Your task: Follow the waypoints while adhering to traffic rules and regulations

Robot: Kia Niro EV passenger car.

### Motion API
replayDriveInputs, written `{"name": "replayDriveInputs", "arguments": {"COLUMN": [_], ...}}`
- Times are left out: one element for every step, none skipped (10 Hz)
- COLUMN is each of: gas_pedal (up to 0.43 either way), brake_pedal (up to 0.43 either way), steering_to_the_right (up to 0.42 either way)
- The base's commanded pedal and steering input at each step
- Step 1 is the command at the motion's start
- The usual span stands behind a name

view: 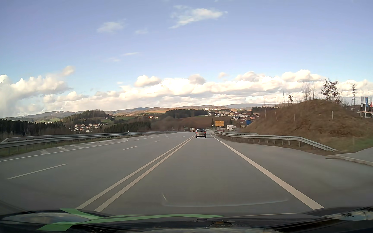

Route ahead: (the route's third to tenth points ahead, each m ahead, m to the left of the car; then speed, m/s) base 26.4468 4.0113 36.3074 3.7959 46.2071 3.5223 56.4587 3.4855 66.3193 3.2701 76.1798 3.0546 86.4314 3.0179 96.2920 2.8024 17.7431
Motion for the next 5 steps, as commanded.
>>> {"name": "replayDriveInputs", "arguments": {"gas_pedal": [0.047,0.047,0.047,0.047,0.047], "brake_pedal": [0.0,0.0,0.0,0.0,0.0], "steering_to_the_right": [-0.003,-0.003,-0.003,-0.003,-0.003]}}
